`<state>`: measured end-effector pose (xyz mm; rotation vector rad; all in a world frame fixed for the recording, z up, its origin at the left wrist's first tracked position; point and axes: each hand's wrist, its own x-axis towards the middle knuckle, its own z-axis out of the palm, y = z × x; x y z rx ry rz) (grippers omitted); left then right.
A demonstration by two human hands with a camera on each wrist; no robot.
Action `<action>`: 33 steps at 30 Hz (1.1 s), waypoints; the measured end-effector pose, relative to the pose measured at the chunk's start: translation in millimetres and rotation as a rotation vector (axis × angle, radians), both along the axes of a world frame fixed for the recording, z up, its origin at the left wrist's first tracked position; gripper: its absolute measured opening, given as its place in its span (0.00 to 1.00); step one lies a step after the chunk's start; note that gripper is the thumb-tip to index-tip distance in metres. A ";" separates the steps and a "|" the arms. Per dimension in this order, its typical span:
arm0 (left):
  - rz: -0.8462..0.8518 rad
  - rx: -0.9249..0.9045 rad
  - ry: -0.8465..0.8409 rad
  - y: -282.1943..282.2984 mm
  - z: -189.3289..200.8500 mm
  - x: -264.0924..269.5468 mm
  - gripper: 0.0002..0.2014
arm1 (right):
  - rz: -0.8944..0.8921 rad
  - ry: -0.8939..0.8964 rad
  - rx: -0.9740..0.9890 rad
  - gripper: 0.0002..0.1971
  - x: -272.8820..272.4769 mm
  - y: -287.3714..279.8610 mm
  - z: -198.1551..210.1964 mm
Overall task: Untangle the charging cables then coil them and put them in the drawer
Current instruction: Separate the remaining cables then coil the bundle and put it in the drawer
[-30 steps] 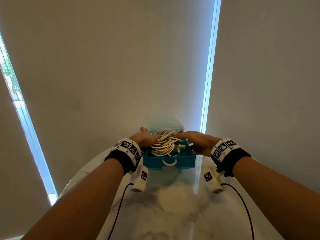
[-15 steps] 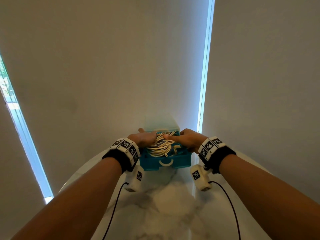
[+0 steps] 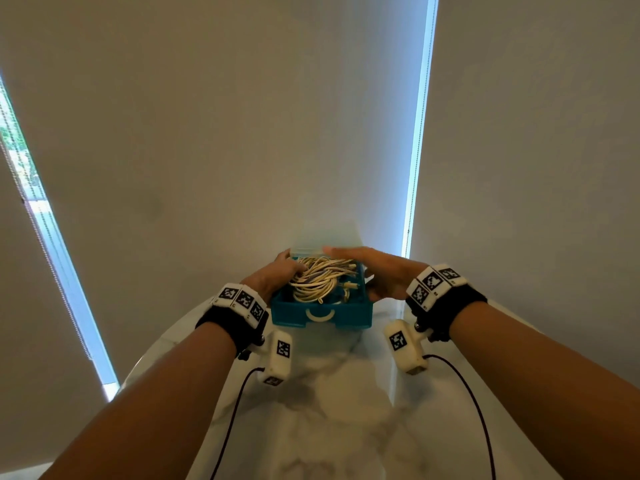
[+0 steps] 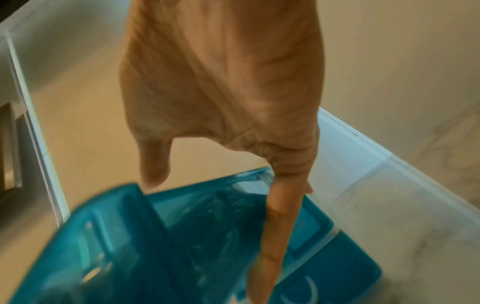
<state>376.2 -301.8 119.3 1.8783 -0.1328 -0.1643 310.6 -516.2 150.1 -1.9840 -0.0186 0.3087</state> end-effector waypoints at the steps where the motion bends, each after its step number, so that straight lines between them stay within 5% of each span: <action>1: -0.003 0.024 -0.013 -1.2 -0.9 5.6 0.29 | 0.014 -0.038 -0.076 0.40 -0.4 0.8 -0.5; 3: -0.017 0.054 0.005 -1.5 -1.8 9.1 0.28 | 0.003 -0.100 -0.168 0.48 6.1 -0.1 -5.4; 8: -0.049 -0.030 0.122 4.8 -2.3 -4.6 0.23 | -0.082 -0.098 -0.150 0.38 -0.8 -5.0 0.0; 13: -0.099 -0.007 0.142 10.3 -5.6 -8.0 0.54 | -0.179 -0.095 -0.145 0.53 7.3 -3.7 -2.8; 16: -0.028 0.045 0.125 7.7 4.5 -15.3 0.60 | -0.215 -0.101 -0.107 0.50 9.1 -4.3 -4.0; 22: 0.062 0.066 0.160 1.0 9.7 -15.3 0.49 | -0.140 0.004 0.017 0.54 12.5 -13.6 -5.2; 27: 0.050 0.106 0.174 5.9 12.8 -29.7 0.42 | -0.082 0.068 0.117 0.23 -8.4 -23.1 -0.3; 33: 0.036 0.181 0.209 19.7 6.5 -58.3 0.47 | -0.166 -0.053 0.097 0.27 -17.2 -27.6 -24.4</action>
